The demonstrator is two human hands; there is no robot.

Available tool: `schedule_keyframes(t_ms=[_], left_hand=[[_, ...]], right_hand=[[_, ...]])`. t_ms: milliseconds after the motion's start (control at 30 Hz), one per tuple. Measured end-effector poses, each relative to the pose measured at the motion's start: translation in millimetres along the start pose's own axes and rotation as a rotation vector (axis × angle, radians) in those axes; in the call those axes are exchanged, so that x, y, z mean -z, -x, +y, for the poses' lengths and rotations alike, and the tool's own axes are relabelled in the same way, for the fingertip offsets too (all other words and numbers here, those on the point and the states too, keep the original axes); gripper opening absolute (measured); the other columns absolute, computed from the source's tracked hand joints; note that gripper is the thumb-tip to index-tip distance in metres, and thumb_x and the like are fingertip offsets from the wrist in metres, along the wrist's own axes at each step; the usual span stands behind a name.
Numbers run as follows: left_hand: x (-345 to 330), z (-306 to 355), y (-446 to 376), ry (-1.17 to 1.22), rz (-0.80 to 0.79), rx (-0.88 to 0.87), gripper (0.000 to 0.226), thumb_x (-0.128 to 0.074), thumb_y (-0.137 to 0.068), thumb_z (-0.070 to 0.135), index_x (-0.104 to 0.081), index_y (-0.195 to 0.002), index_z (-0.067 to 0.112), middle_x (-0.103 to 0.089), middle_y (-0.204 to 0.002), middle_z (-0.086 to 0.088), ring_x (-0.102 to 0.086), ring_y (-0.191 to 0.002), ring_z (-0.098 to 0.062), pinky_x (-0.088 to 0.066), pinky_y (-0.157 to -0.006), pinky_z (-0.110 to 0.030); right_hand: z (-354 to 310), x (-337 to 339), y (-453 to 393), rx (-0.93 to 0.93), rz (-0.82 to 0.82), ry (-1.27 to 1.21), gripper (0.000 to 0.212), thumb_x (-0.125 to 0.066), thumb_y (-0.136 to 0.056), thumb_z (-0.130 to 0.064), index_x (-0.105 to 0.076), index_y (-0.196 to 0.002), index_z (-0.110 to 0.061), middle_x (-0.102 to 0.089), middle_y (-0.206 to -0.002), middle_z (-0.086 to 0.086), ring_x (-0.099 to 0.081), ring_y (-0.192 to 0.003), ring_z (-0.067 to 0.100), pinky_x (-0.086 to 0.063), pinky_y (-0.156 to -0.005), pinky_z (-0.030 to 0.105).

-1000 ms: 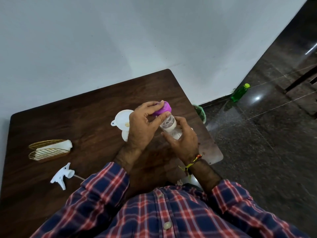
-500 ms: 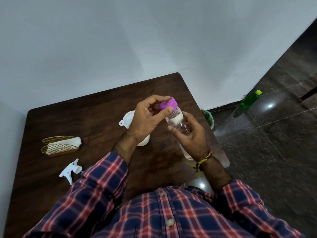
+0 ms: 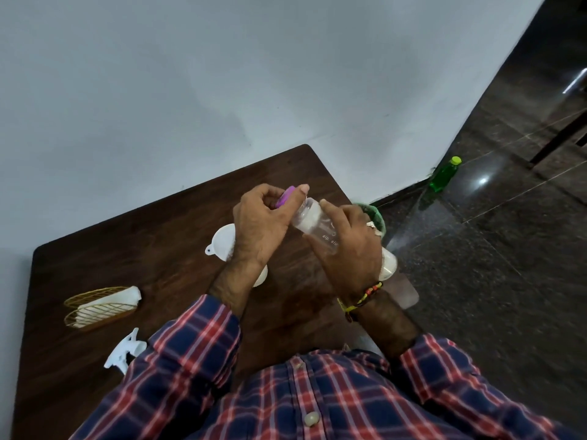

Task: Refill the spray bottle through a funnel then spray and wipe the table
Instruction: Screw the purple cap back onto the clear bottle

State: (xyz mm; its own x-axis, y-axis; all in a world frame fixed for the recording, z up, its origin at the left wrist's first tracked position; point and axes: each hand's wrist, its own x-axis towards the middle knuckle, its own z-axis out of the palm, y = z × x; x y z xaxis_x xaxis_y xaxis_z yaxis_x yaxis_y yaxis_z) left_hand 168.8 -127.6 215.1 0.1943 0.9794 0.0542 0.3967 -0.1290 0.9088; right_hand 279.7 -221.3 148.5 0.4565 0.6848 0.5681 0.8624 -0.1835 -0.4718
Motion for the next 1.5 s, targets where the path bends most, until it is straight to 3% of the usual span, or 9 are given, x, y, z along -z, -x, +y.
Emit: schedule_keyframes(t_ms=[200, 400, 600, 733, 900, 1033, 1233, 1400, 1500], left_hand=[[-5, 1, 3, 0.107, 0.073, 0.024, 0.043, -0.079, -0.072, 0.056, -0.069, -0.081, 0.015, -0.069, -0.077, -0.002, -0.066, -0.069, -0.012, -0.058, -0.062, -0.028], [15, -17, -6, 0.399, -0.32, -0.055, 0.036, -0.078, -0.08, 0.02, -0.071, -0.113, 0.006, -0.073, -0.106, -0.01, -0.069, -0.099, -0.021, -0.055, -0.081, -0.028], [24, -23, -21, 0.441, -0.583, -0.048, 0.035, -0.059, -0.094, 0.008, -0.062, -0.129, 0.007, -0.064, -0.127, -0.012, -0.058, -0.121, -0.03, -0.05, -0.098, -0.04], [20, -25, -18, 0.546, -0.519, -0.033, 0.044, -0.061, -0.088, 0.014, -0.06, -0.132, 0.012, -0.059, -0.128, -0.015, -0.057, -0.116, -0.03, -0.049, -0.096, -0.049], [16, -26, -14, 0.498, -0.357, -0.047, 0.05, -0.076, -0.081, 0.025, -0.061, -0.126, 0.01, -0.067, -0.108, -0.009, -0.066, -0.103, -0.024, -0.056, -0.084, -0.039], [18, -35, -15, 0.524, -0.271, -0.036, 0.042, -0.071, -0.083, 0.013, -0.061, -0.122, 0.002, -0.071, -0.096, -0.006, -0.068, -0.09, -0.017, -0.058, -0.078, -0.03], [13, -24, -11, 0.509, -0.212, -0.033, 0.044, -0.065, -0.086, 0.027, -0.061, -0.124, 0.004, -0.072, -0.097, -0.008, -0.069, -0.09, -0.014, -0.057, -0.075, -0.029], [19, -33, -14, 0.506, -0.135, 0.005, 0.035, -0.064, -0.091, 0.012, -0.059, -0.125, 0.002, -0.073, -0.094, -0.011, -0.072, -0.089, -0.023, -0.059, -0.082, -0.045], [13, -23, -7, 0.522, -0.142, -0.022, 0.046, -0.068, -0.086, 0.029, -0.06, -0.125, 0.006, -0.073, -0.098, -0.012, -0.071, -0.093, -0.02, -0.058, -0.084, -0.041]], right_hand=[[-9, 4, -2, -0.065, -0.053, -0.08, 0.061, -0.077, -0.075, -0.046, -0.06, -0.129, -0.024, -0.063, -0.107, 0.002, -0.064, -0.087, 0.022, -0.055, -0.068, 0.039], [5, 20, -16, -0.303, -0.488, -0.888, 0.048, -0.083, -0.078, -0.03, -0.066, -0.122, -0.018, -0.074, -0.108, -0.001, -0.07, -0.099, 0.02, -0.056, -0.09, 0.046], [0, 20, -12, -0.39, -0.605, -1.075, 0.037, -0.07, -0.09, -0.021, -0.058, -0.123, -0.01, -0.072, -0.11, 0.009, -0.069, -0.101, 0.027, -0.057, -0.088, 0.044], [-4, 24, -20, -0.392, -0.571, -1.085, 0.034, -0.067, -0.092, -0.017, -0.056, -0.121, -0.005, -0.072, -0.107, 0.013, -0.07, -0.097, 0.027, -0.057, -0.082, 0.036], [-7, 27, -23, -0.349, -0.56, -1.061, 0.032, -0.068, -0.091, -0.011, -0.056, -0.119, -0.002, -0.072, -0.106, 0.015, -0.07, -0.096, 0.029, -0.058, -0.08, 0.03], [-2, 22, -21, -0.375, -0.496, -1.051, 0.032, -0.069, -0.09, -0.014, -0.057, -0.118, -0.004, -0.072, -0.103, 0.014, -0.07, -0.093, 0.03, -0.058, -0.08, 0.037], [-9, 17, -21, -0.347, -0.509, -1.021, 0.033, -0.071, -0.089, -0.017, -0.057, -0.118, -0.009, -0.072, -0.104, 0.008, -0.07, -0.092, 0.025, -0.059, -0.079, 0.037], [-7, 24, -23, -0.331, -0.477, -1.008, 0.032, -0.071, -0.089, -0.013, -0.057, -0.117, -0.007, -0.072, -0.102, 0.008, -0.071, -0.091, 0.022, -0.054, -0.075, 0.023], [-11, 17, -23, -0.303, -0.469, -0.965, 0.034, -0.073, -0.087, -0.019, -0.058, -0.116, -0.009, -0.073, -0.098, 0.006, -0.071, -0.087, 0.022, -0.055, -0.074, 0.03]])
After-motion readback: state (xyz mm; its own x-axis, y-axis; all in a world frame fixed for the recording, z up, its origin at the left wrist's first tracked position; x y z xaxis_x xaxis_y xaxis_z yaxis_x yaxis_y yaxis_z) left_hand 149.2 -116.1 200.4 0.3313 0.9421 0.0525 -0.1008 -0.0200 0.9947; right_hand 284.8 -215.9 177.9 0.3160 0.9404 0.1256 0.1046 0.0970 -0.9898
